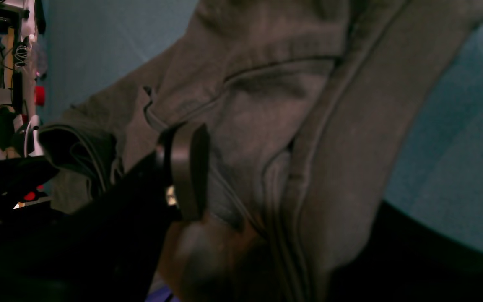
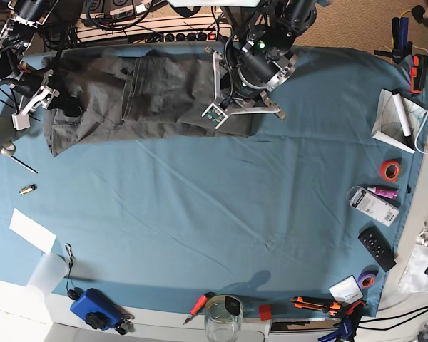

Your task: Fold the T-shirt properly

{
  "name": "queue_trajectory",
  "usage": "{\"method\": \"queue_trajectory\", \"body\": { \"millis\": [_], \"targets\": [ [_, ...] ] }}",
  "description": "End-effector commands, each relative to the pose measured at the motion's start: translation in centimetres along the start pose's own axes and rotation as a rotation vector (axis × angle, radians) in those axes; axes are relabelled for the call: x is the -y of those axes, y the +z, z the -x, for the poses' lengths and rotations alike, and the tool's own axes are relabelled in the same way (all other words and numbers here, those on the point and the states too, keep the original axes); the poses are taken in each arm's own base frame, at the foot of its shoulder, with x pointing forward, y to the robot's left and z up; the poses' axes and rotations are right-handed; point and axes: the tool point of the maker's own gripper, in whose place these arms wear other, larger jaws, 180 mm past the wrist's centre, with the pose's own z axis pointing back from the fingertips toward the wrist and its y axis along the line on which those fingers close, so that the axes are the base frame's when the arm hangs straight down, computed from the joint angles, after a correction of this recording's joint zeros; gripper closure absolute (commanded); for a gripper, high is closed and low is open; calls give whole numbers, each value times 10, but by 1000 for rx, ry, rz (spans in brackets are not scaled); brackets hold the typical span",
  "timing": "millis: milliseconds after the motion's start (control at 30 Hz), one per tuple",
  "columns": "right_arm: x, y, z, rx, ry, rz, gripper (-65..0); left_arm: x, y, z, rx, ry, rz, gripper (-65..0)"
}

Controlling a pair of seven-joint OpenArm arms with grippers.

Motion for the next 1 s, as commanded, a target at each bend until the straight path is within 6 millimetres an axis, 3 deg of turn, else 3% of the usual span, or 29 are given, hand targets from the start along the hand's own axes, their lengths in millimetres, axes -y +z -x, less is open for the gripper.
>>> {"method": "queue_trajectory", "body": {
  "millis": [0,167,500,800,967],
  "targets": [
    [9,4,10,-75,15,51,-267,-2,6,-9,37,2,-12,0],
    [9,4,9,-73,17,50,0,-5,14,-4,46,-6,-24,0],
    [10,-5,-34,-50,109,116,0,-19,27,0,57,50,-123,0],
    [7,-9,-98,32,208,209,0,-21,31,-1,69,61,-138,0],
    [7,1,-130,91,249,259,0,-21,31,-1,69,61,-138,0]
  ]
}}
